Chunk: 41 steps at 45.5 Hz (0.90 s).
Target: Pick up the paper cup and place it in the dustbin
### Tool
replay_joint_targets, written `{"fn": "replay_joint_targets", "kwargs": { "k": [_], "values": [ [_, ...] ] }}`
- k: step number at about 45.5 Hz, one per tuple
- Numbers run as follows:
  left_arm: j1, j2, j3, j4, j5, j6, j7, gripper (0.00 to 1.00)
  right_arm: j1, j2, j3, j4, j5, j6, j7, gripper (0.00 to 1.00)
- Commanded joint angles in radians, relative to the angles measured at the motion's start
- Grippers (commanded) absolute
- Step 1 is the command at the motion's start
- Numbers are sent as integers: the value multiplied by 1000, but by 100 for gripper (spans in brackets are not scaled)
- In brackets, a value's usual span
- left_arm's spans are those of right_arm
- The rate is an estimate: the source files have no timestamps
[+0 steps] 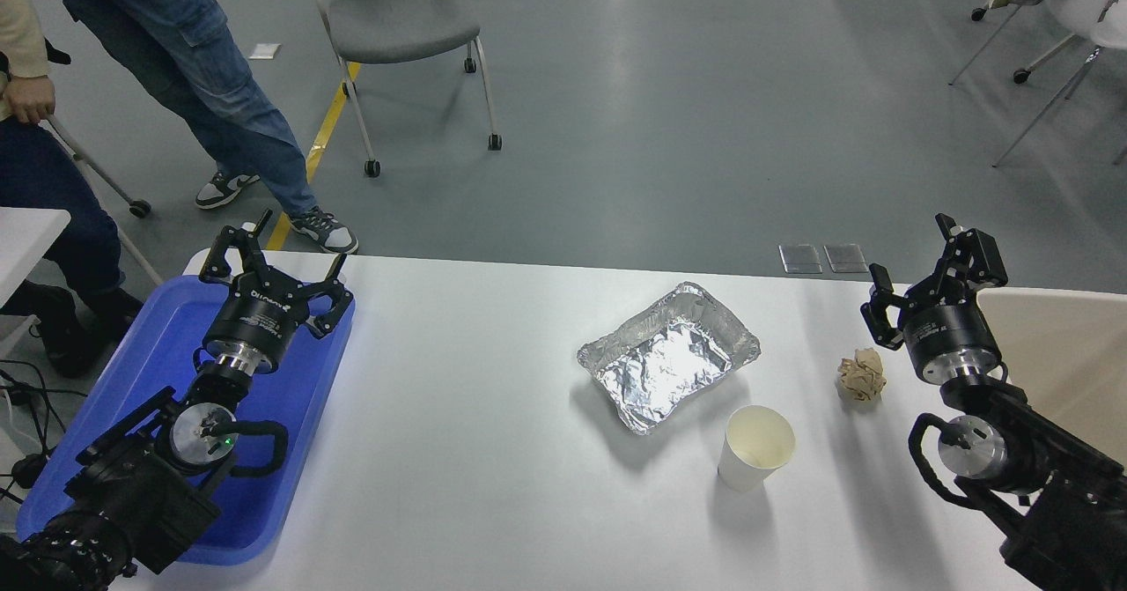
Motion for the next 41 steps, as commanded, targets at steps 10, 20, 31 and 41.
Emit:
{"fn": "replay_joint_targets", "kwargs": {
  "k": [10,20,31,41],
  "values": [
    [0,0,0,0,1,0,0,100,3,4,0,0,0,0,0,100],
    [0,0,0,0,1,0,0,100,4,4,0,4,0,1,0,100],
    [0,0,0,0,1,0,0,100,3,1,0,3,0,0,-2,100],
    [0,0,0,0,1,0,0,100,0,-2,0,0,0,0,-2,100]
  ]
}}
